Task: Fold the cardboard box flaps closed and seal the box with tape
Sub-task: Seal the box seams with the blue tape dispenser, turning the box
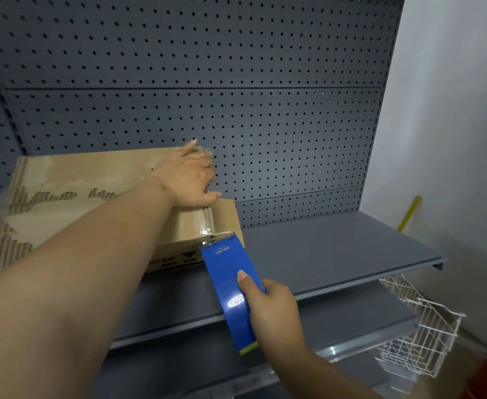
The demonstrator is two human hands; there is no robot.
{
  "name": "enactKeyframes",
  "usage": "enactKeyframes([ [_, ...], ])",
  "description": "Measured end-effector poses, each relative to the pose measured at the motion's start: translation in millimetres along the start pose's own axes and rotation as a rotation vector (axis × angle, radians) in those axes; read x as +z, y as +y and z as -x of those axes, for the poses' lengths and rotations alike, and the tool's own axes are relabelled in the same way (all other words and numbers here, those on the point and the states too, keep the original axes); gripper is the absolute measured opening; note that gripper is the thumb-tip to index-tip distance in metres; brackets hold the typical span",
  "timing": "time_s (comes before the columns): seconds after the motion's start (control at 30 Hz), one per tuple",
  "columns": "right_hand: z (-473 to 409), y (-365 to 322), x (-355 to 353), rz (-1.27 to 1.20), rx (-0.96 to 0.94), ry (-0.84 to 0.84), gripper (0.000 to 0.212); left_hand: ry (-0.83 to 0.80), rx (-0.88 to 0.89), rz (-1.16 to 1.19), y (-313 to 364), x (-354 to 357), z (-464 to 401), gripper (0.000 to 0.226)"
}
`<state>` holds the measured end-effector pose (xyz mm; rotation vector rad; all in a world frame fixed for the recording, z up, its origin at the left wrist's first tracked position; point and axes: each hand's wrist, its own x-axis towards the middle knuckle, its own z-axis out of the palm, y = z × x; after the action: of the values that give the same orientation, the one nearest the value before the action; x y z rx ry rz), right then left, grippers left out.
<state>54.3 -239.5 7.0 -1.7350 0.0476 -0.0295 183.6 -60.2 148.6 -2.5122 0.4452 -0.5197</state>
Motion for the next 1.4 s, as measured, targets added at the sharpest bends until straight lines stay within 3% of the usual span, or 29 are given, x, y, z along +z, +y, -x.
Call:
enactKeyframes([
  [0.1,-3,3,3,-0.001,0.006,0.008,0.045,-0.038,-0.028,-0.021,-2,-1,-5,0.069],
  [0.4,-2,4,7,-0.034,0.012,0.022,0.040,-0.100,-0.034,-0.070,-2,-4,-14,0.065],
  [0.53,-1,5,8,-0.041,0.020,0.026,0.040,-0.025,-0.026,-0.063,1,-3,-7,0.066],
  [0.63,1,4,11,-0.037,0.020,0.039,0.043,0.162,0.134,-0.015,3,1,3,0.060],
  [0.7,4,2,13,-0.054,0.017,0.042,0.044,0.205,0.250,0.108,4,2,11,0.066],
  [0.8,6,0,17,-0.060,0.017,0.042,0.045,0.185,0.339,0.251,12,3,30,0.064],
  [0.93,6,1,22,-0.087,0.040,0.046,0.044,0.120,0.389,0.257,20,9,55,0.066],
  [1.03,7,1,26,-0.113,0.052,0.044,0.043,0.019,0.356,0.222,16,13,65,0.065],
  [1.4,23,14,24,-0.135,0.068,0.063,0.045,-0.001,0.336,0.196,22,14,67,0.040],
])
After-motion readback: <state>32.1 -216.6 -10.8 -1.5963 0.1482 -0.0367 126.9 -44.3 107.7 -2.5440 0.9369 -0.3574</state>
